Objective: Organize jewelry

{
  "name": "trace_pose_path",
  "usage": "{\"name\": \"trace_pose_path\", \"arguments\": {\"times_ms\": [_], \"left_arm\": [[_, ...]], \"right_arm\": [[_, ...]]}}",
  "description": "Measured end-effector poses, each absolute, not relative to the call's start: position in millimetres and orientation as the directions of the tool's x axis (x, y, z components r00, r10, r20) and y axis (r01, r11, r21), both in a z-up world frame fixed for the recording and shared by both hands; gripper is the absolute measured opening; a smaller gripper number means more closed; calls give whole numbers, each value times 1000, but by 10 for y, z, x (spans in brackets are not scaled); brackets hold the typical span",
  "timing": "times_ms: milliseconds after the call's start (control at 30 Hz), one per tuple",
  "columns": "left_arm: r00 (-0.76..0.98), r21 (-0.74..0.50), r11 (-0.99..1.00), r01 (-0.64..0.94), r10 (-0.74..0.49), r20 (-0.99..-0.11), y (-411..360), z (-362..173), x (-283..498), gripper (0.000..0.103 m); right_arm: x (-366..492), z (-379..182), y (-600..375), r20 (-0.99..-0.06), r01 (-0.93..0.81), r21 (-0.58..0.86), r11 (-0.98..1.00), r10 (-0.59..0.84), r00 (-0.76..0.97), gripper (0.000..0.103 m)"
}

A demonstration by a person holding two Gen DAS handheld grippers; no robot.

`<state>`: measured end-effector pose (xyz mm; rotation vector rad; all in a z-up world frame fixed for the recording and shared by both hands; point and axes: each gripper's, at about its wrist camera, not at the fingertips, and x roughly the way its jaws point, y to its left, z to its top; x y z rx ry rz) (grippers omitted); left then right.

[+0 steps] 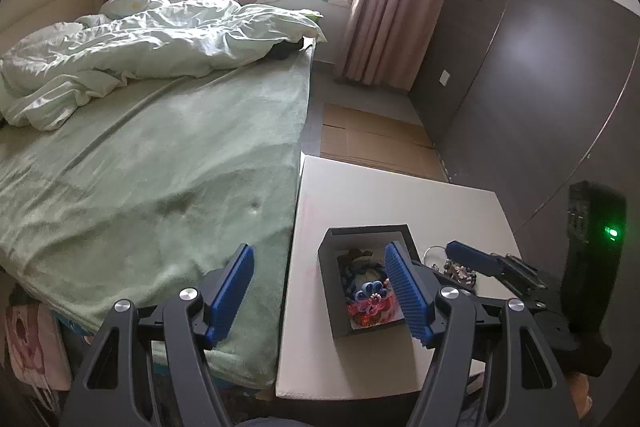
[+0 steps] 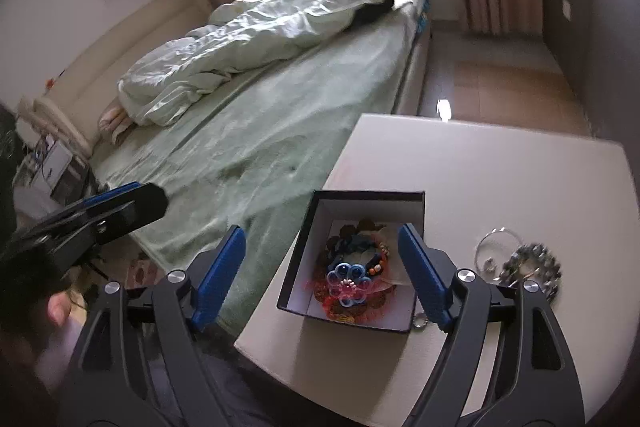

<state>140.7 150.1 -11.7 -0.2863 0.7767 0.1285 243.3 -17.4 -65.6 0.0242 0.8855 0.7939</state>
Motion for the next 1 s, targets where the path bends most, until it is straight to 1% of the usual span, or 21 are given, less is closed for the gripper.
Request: {"name": "trace_pose_path", "arguments": {"times_ms": [300, 600, 833, 933, 967, 1000], "left_arm": [[717, -211, 958, -195, -8, -697, 1335, -45, 1337, 66], [719, -214, 969, -121, -63, -692, 933, -18, 1401, 66], [705, -223, 972, -72, -109, -701, 611, -83, 1525, 66], [694, -220, 975, -40, -132, -708, 435, -124, 1610, 63], [690, -221, 975, -32, -139, -710, 392, -137, 1634, 60], [685, -222, 975, -22, -147, -714, 341, -154, 1668, 58]], "right_arm": [[2432, -622, -540, -683, -611, 347, 712, 638, 355, 78], [2578, -651, -1186, -688, -515, 396, 760, 617, 382, 78], [2680, -765, -1588, -723, -435, 405, 804, 573, 386, 78], [2724, -820, -1719, -737, -406, 409, 817, 559, 381, 72], [2734, -833, -1752, -739, -398, 413, 819, 557, 379, 70], [2734, -849, -1783, -742, -390, 415, 822, 553, 378, 67]]}}
